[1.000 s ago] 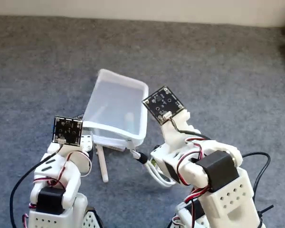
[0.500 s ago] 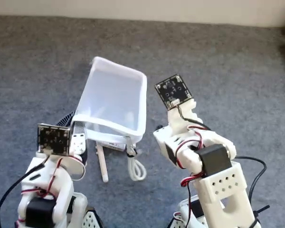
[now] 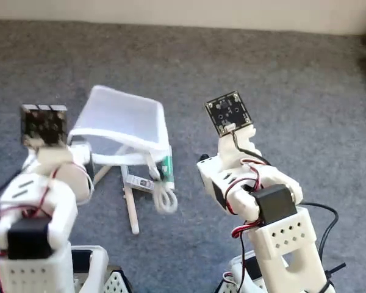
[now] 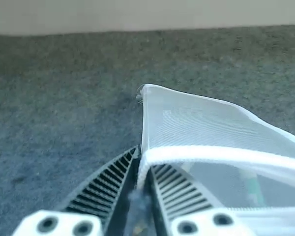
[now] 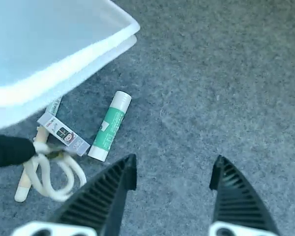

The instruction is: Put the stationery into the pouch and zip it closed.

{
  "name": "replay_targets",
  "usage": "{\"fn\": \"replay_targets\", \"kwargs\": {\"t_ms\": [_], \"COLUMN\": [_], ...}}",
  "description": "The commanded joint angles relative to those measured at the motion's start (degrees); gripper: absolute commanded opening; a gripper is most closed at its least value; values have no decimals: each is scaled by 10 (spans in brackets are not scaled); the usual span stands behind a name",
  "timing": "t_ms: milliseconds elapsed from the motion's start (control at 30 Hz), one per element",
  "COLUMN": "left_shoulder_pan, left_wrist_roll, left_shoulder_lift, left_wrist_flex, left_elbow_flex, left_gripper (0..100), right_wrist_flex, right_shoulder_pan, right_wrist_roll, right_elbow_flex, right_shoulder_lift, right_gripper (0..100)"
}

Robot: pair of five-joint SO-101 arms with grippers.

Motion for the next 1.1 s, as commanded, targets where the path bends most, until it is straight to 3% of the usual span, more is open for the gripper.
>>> {"fn": "replay_targets", "kwargs": {"t_ms": [0, 167, 367, 600, 667, 800, 1067], "left_shoulder_pan": [-29, -44, -131, -143, -143, -143, -185], "left_wrist_roll": [31, 49, 93, 98, 98, 98, 95], "left_shoulder_lift": [62, 125, 203, 230, 230, 231, 231], "left_wrist_flex": [18, 39, 40, 66, 69, 65, 64], "left_elbow_flex": [-85, -143, -181, -179, -179, -164, -140], "left_gripper": [6, 6, 6, 7, 7, 7, 8], "right_wrist_flex": [-13, -14, -45, -80, -88, -94, -98], "right_shoulder_pan": [6, 6, 6, 3, 1, -22, -90], "right_wrist_roll": [-8, -9, -52, -55, -91, -176, -189], "right_elbow_flex": [-3, -3, 6, 7, -4, -51, -114], "right_shoulder_lift": [-9, -9, 1, 139, 181, 239, 289], "right_gripper": [231, 231, 231, 231, 231, 231, 231]}}
